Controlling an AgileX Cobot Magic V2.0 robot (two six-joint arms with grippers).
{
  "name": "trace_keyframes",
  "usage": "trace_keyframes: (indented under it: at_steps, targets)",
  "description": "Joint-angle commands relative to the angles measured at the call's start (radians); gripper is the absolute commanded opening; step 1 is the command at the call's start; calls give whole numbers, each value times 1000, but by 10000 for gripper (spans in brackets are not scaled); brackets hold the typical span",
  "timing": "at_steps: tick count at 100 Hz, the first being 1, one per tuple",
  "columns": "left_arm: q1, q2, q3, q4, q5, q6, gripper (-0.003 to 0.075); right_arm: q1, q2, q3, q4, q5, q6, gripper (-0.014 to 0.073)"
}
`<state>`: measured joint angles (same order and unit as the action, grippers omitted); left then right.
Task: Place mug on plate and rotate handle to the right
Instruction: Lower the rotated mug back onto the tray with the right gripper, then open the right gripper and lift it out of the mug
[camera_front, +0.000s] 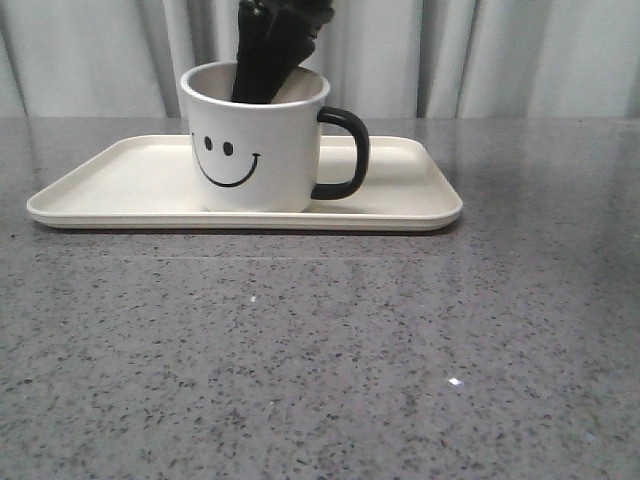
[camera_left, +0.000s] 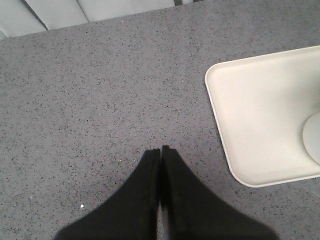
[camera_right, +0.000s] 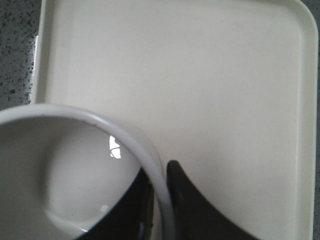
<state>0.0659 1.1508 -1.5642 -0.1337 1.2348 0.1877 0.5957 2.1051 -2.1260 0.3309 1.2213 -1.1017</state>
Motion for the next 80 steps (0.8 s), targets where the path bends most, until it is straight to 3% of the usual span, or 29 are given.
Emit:
trace_keyframes:
  at_steps: [1, 19, 80]
  targets:
    - [2, -13, -21, -21, -55, -2, -20, 2, -60, -19, 17, 107, -18, 99]
    - [2, -13, -21, -24, -55, -2, -20, 2, -61, -19, 17, 99, -19, 200]
    - [2, -13, -21, -26, -50, -2, -20, 2, -62, -158, 17, 114, -10, 209]
